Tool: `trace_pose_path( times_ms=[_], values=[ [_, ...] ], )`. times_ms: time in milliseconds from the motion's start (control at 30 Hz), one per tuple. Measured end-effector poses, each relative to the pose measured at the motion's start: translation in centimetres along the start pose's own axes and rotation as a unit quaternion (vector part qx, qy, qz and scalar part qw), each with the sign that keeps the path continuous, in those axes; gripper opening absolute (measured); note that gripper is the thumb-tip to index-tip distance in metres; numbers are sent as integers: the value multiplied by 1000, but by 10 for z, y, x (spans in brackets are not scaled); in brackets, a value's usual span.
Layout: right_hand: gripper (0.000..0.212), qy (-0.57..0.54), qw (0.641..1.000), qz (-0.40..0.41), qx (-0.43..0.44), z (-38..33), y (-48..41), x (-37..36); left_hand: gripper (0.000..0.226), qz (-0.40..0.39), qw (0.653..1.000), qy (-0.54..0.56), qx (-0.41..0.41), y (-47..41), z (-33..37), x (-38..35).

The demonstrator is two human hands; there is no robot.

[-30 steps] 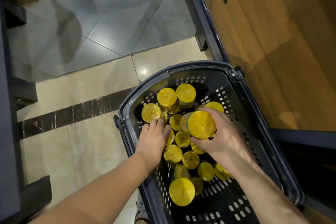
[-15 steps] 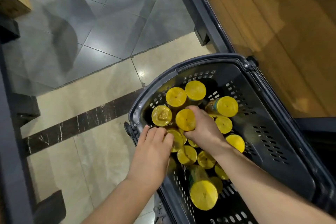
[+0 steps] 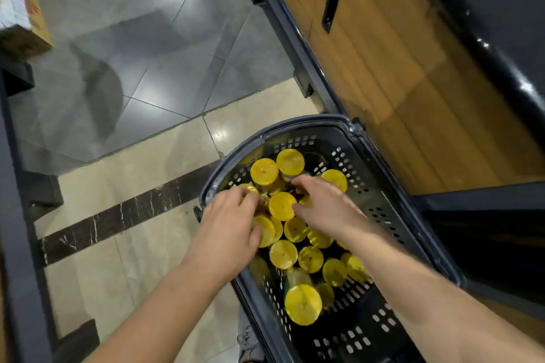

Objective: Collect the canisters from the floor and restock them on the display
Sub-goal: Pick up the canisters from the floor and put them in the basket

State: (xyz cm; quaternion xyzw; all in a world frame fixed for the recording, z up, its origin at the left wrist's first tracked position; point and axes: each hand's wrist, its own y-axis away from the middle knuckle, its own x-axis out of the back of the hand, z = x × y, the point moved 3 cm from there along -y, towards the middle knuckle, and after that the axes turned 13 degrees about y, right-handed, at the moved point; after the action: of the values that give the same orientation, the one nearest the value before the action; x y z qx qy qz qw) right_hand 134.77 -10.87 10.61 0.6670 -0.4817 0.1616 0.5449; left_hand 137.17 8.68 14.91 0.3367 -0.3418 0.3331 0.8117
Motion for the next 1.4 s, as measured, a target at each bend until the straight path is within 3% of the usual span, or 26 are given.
trace_pose_path(
  times_ms=[167, 367, 567, 733, 867, 1067, 1400],
  values=[
    [46, 83, 989, 115, 46, -32, 80, 122, 52, 32, 999, -2, -21, 1, 69, 94],
    [50, 150, 954, 253, 56, -68, 204, 291, 58, 101, 987, -36, -116, 22, 201, 242],
    [63, 148, 922, 359, 14, -80, 346, 425, 64, 147, 955, -56, -251, 67, 350, 372],
    [64, 152, 892, 423, -50, -69, 464, 485, 70, 170, 916, -78, -356, 111, 456, 428],
    [66, 134, 856, 484, -122, -58, 553, 501, 72, 146, 883, -82, -438, 136, 519, 434],
    [61, 114, 769, 568, -272, -59, 663, 479, 67, 62, 818, -36, -571, 172, 593, 416],
    [61, 42, 659, 520, -542, -102, 815, 321, 68, -129, 650, 38, -748, 287, 656, 321]
  ],
)
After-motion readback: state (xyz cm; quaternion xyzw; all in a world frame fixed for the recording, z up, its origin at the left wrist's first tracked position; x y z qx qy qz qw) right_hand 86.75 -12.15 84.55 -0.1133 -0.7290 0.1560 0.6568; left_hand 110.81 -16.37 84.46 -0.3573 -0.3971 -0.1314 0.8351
